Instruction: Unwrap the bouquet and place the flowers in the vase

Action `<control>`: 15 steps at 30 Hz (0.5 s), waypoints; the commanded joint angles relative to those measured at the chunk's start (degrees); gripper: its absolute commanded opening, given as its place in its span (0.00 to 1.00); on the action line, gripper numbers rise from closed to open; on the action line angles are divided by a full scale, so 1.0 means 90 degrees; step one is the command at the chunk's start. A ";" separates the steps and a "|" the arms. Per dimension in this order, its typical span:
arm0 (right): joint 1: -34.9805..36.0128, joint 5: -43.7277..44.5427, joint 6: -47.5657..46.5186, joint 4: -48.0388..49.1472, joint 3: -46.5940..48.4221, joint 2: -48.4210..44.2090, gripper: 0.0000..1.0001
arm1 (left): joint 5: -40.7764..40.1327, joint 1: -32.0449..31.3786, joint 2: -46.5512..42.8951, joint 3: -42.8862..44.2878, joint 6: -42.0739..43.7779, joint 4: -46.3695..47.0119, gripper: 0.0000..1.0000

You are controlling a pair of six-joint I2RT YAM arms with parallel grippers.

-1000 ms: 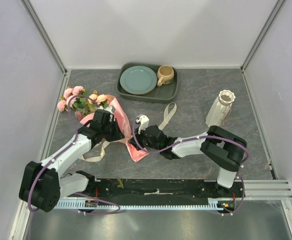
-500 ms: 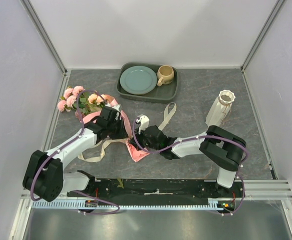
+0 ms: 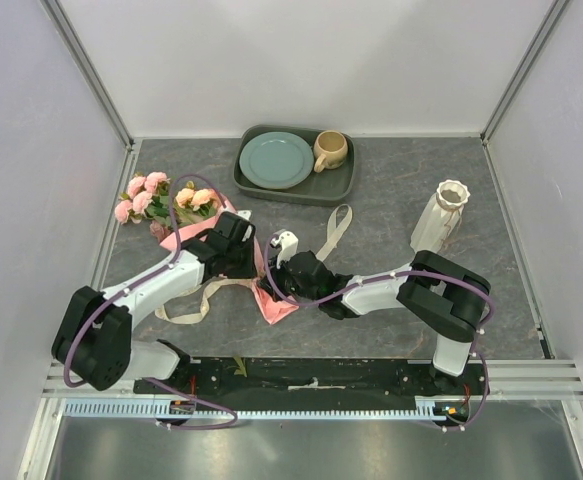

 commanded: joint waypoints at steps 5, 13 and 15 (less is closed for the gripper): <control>-0.0002 -0.0010 0.0018 -0.0095 -0.0006 0.0116 0.00 | -0.0470 -0.0195 0.0137 0.0103 0.0212 -0.0521 0.27; -0.0002 0.0019 0.0028 -0.0115 0.0014 0.0136 0.00 | -0.0528 -0.0243 0.0585 0.0142 0.0193 -0.0561 0.26; -0.0002 0.0019 0.0028 -0.0115 0.0014 0.0155 0.00 | -0.0509 -0.0292 0.0586 0.0161 0.0183 -0.0541 0.21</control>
